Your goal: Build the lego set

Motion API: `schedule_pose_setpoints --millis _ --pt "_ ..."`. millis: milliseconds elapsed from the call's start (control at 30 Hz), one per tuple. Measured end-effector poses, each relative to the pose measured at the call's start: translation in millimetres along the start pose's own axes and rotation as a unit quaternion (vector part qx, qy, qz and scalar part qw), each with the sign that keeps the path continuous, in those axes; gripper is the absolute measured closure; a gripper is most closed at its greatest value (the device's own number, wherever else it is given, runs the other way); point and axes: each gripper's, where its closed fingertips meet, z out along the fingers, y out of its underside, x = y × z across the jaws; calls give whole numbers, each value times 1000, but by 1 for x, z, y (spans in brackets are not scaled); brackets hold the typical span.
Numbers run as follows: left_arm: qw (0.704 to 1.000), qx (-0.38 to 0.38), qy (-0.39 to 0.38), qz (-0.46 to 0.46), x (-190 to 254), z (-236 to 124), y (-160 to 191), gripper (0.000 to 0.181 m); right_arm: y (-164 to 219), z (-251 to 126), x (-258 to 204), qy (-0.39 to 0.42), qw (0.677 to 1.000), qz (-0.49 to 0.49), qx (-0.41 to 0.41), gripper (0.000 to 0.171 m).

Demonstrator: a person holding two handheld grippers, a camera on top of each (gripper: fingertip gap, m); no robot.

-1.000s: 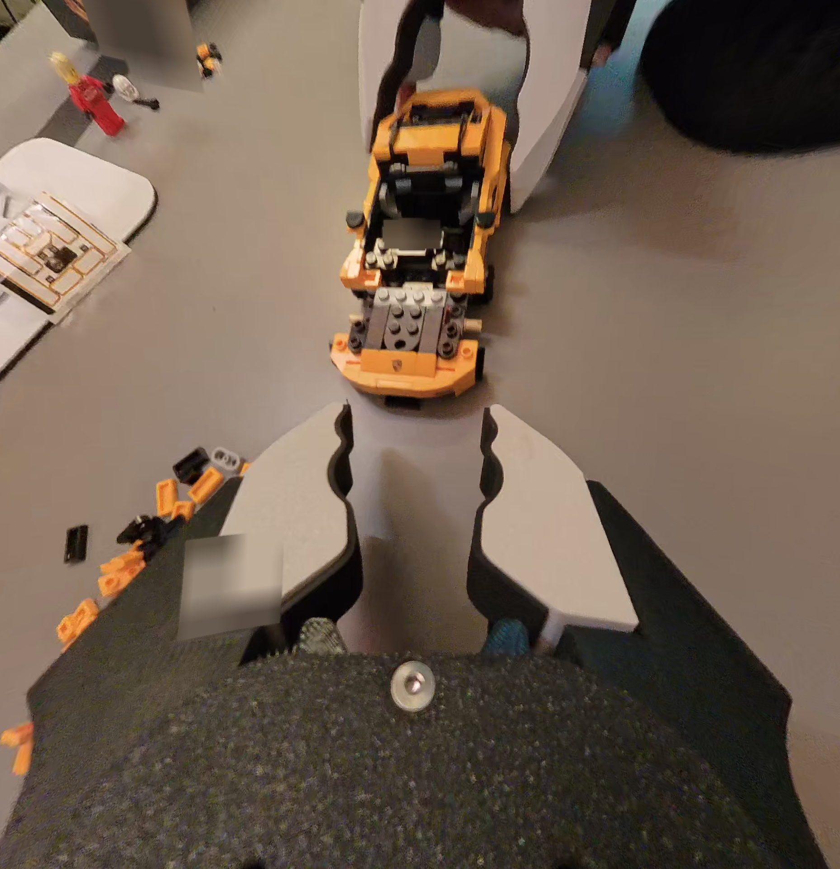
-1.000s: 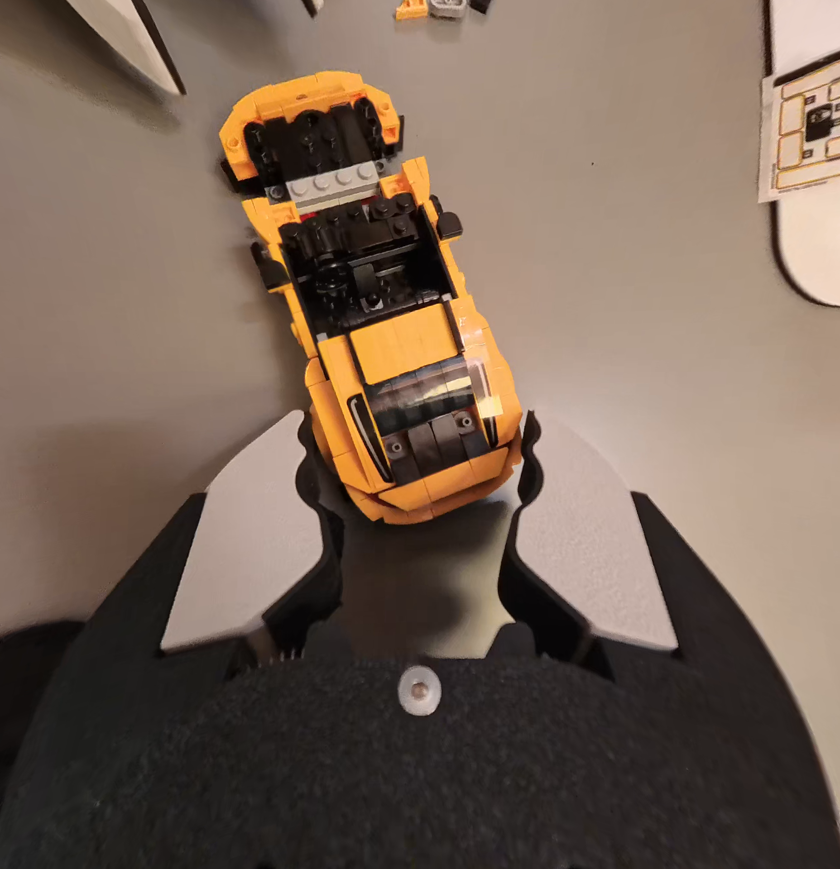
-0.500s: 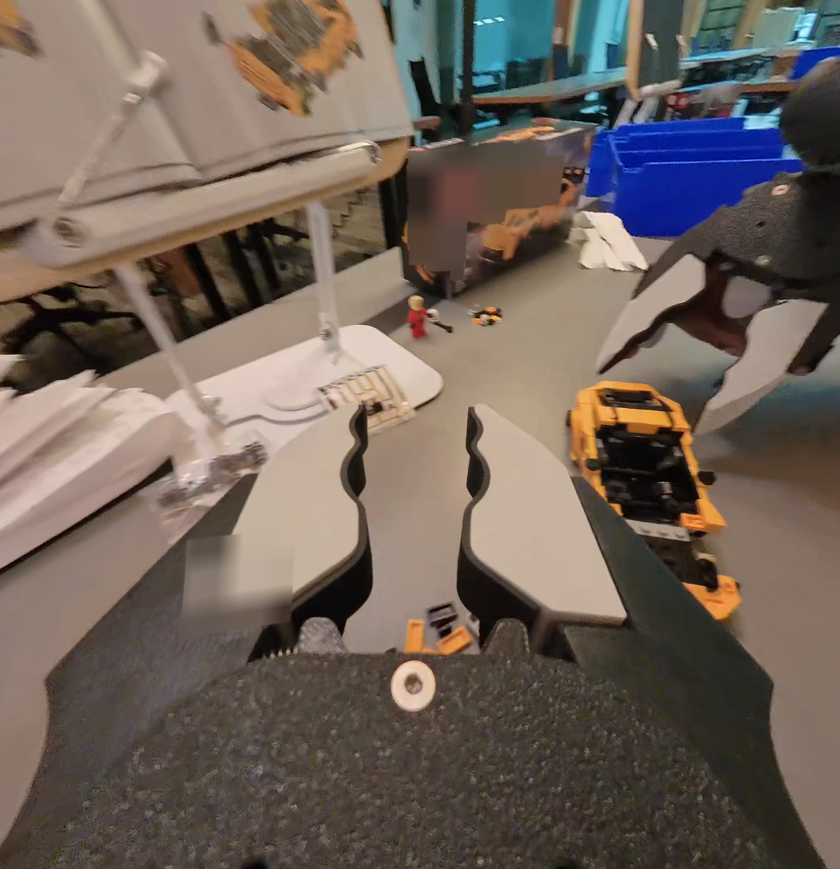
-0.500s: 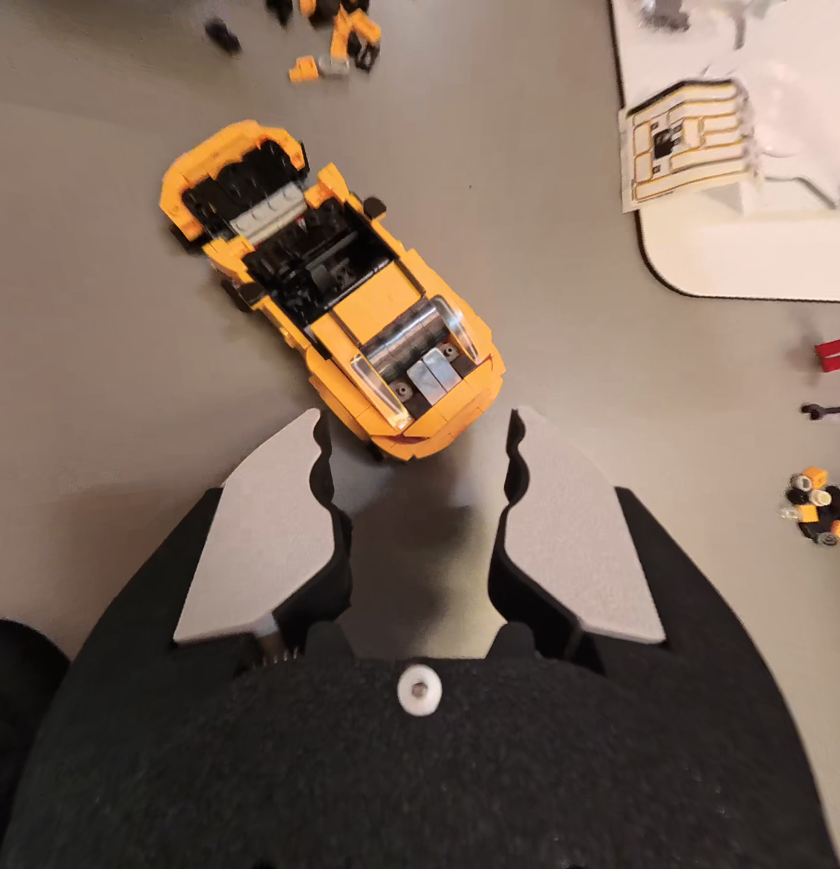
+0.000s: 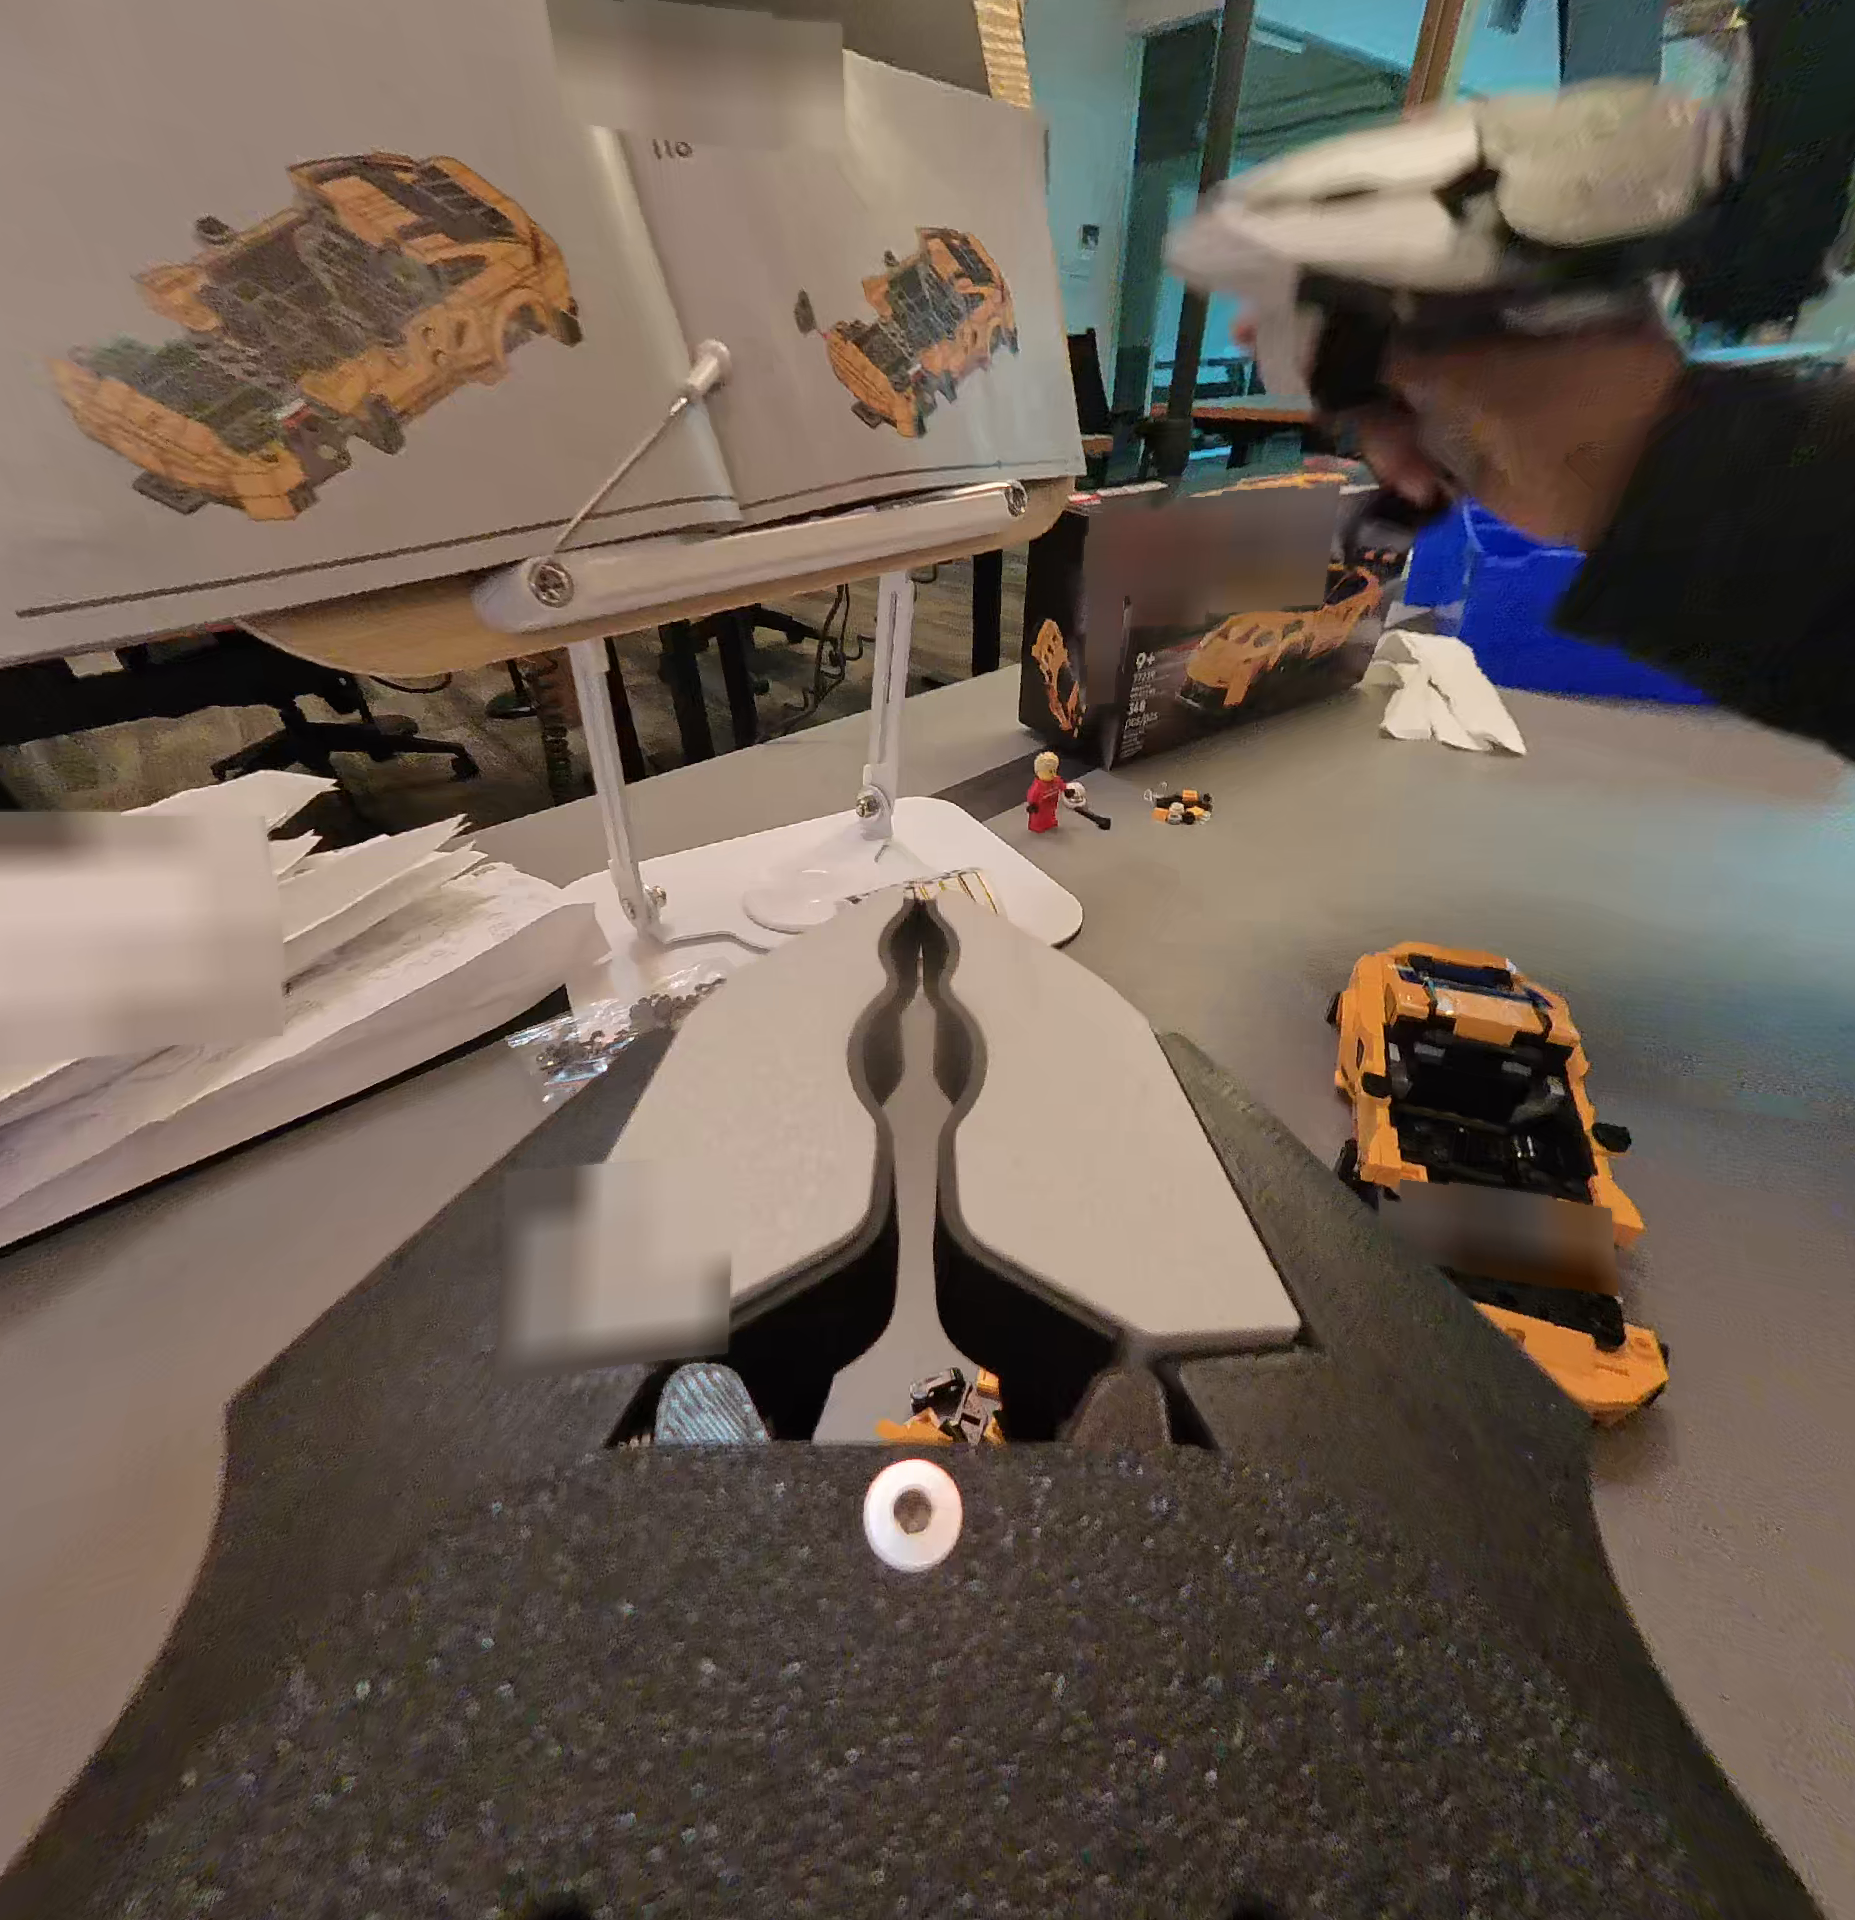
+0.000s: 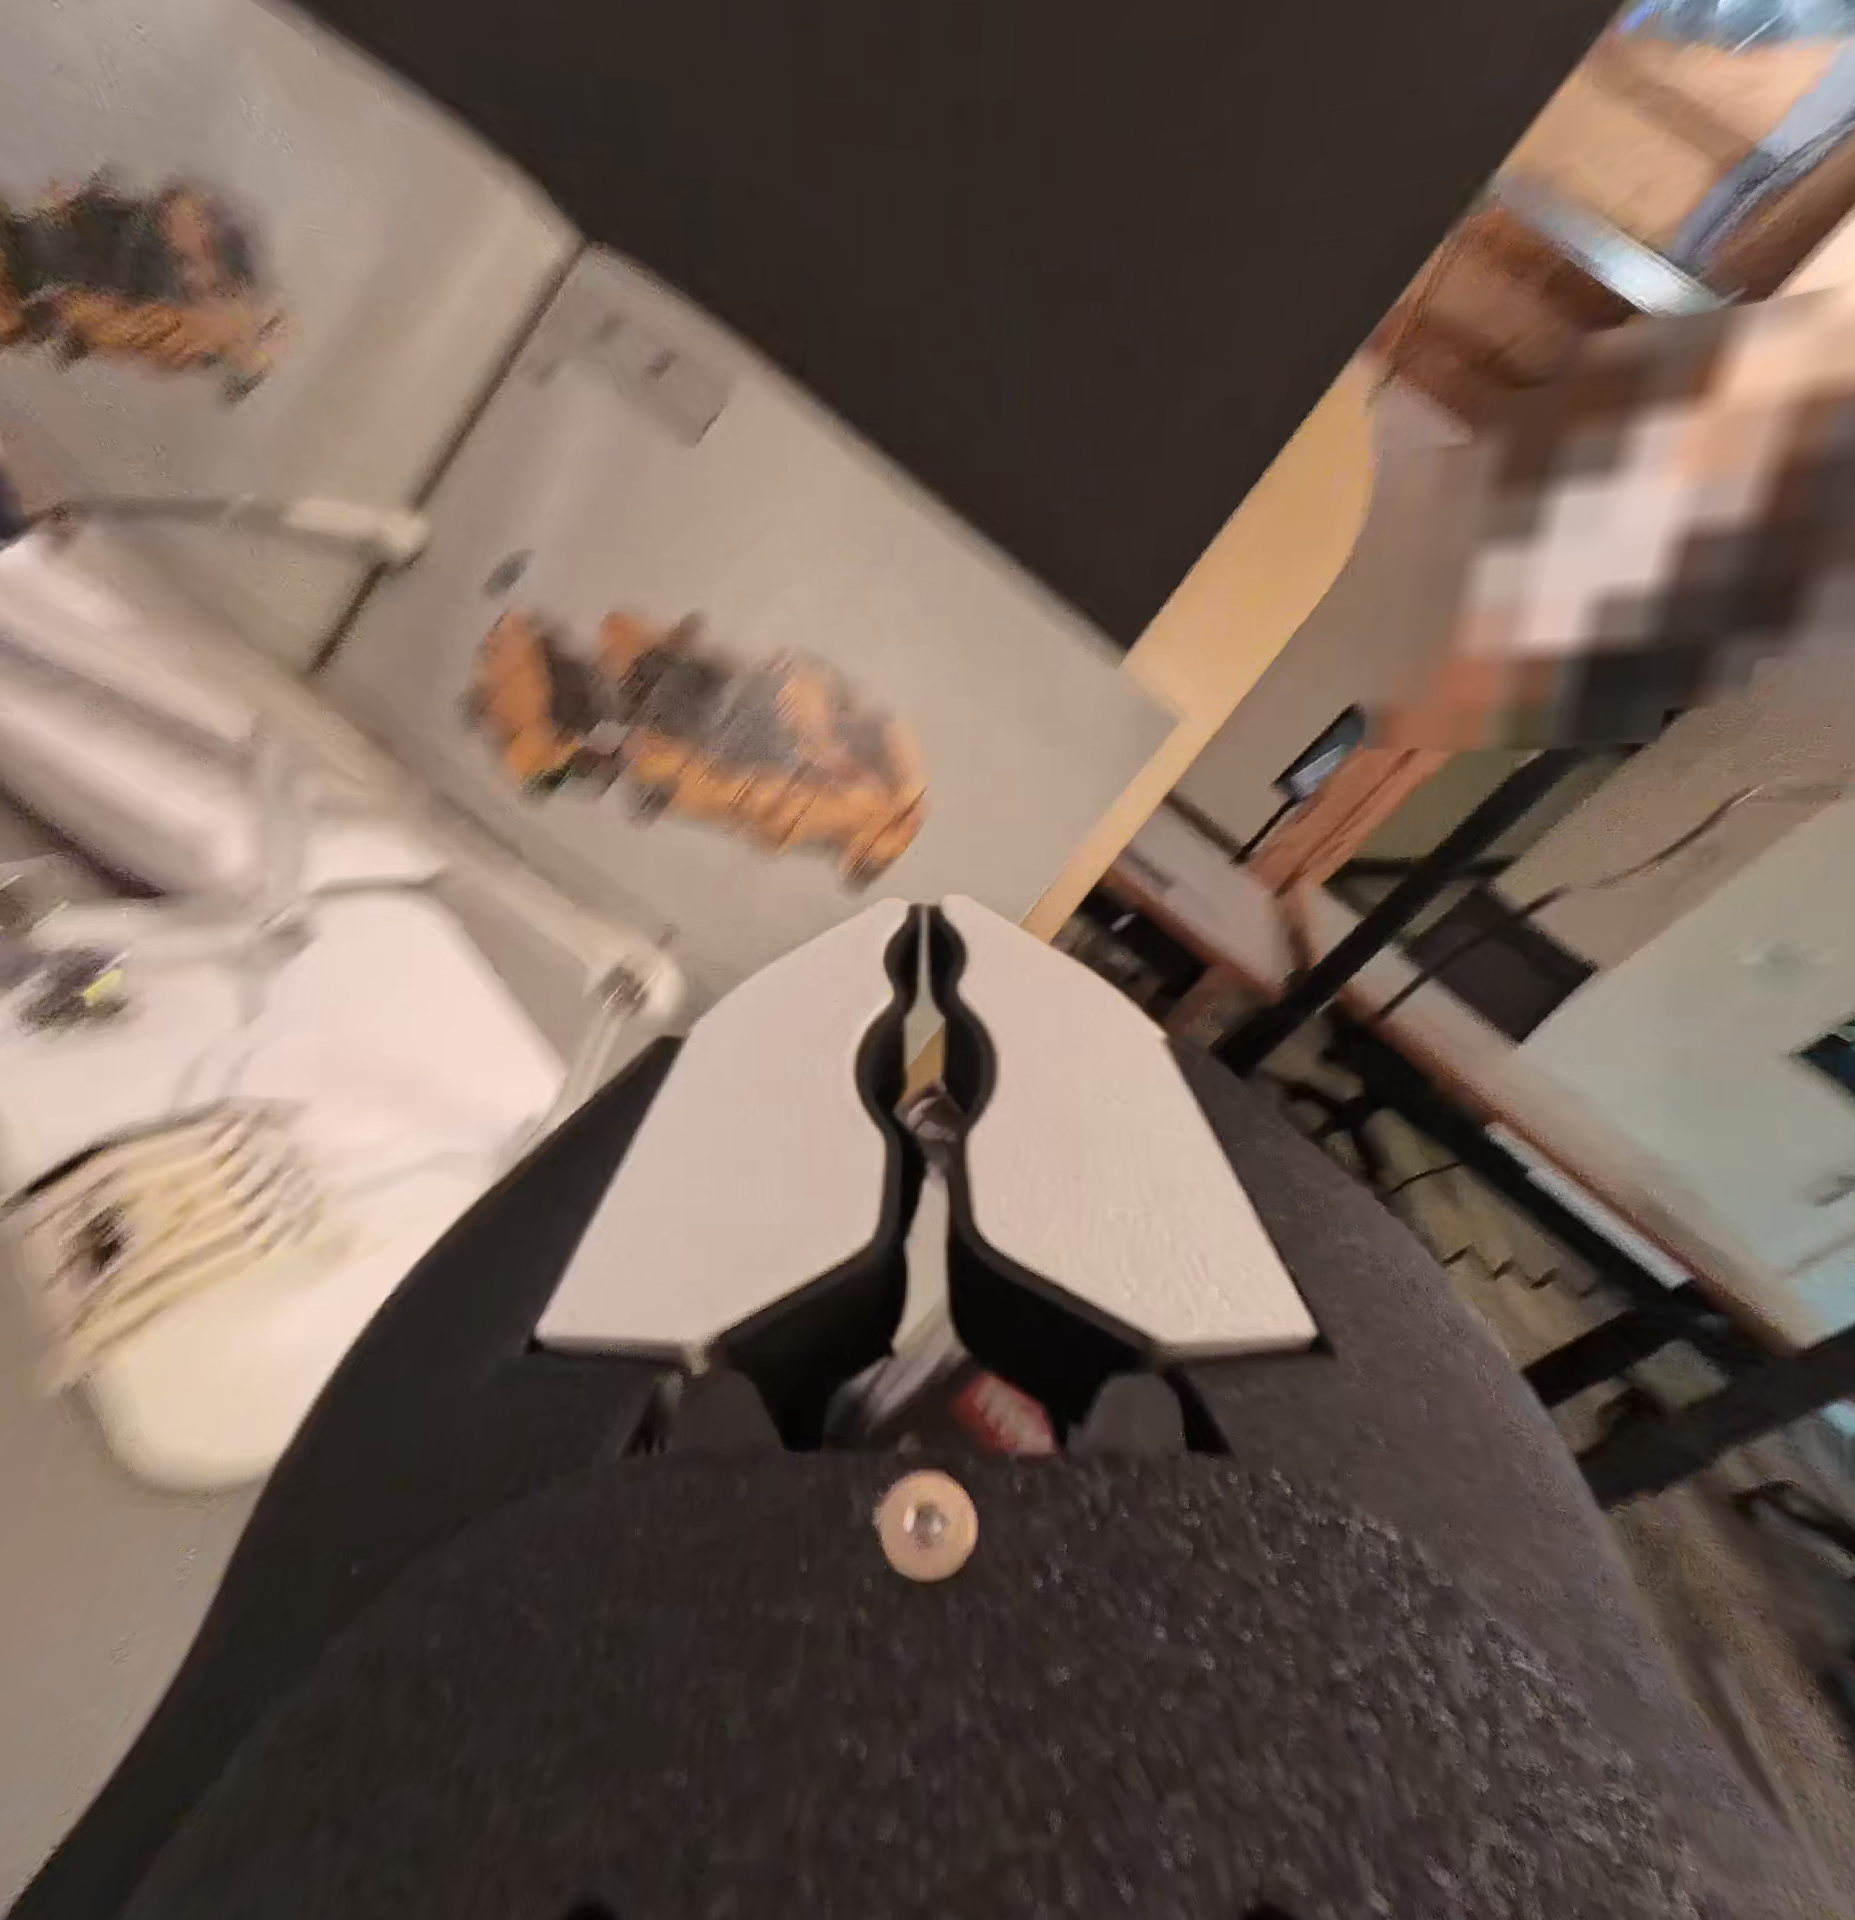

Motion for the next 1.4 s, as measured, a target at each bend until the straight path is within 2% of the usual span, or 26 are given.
schedule_pose_setpoints --millis 100,133,200,267,400,500,567,667,867,1000,1033,1067,1133,1167,1267,1400 --pt "1000 -13 6 17 6 4 6 181 -20 42 27 37 999 1 -3 111" --pt "1000 -17 9 21 8 4 7 181 -20 54 26 27 999 19 -10 98" --pt "999 -22 12 34 12 5 9 181 -13 70 19 16 999 40 -23 88" --pt "998 -29 16 48 16 6 11 181 -6 77 14 24 999 34 -21 86" --pt "996 -38 31 74 25 8 13 181 -5 77 10 37 999 27 -1 90" --pt "994 -44 36 93 30 9 16 181 -7 74 6 38 999 1 9 112" --pt "993 -49 40 99 32 10 18 181 -8 72 3 50 998 -27 16 118" --pt "992 -58 42 105 33 11 23 181 -9 65 -2 49 998 -8 33 139" --pt "991 -65 43 105 34 12 27 181 -21 37 -4 120 987 -56 93 140" --pt "990 -75 41 109 34 14 33 181 -20 24 -8 154 978 -91 105 128" --pt "990 -76 41 109 35 15 35 181 -20 21 -9 154 977 -92 112 133" --pt "990 -76 42 108 36 16 35 181 -20 19 -10 152 977 -95 116 146" --pt "991 -77 39 107 38 18 34 181 -20 17 -9 161 974 -105 119 151" --pt "991 -75 39 103 39 21 30 181 -19 17 -9 158 974 -108 119 158" --pt "994 -61 61 70 48 33 6 179 -22 12 -10 158 972 -110 135 162" --pt "993 -27 116 10 63 65 -56 168 -26 7 -17 162 966 -139 143 159"
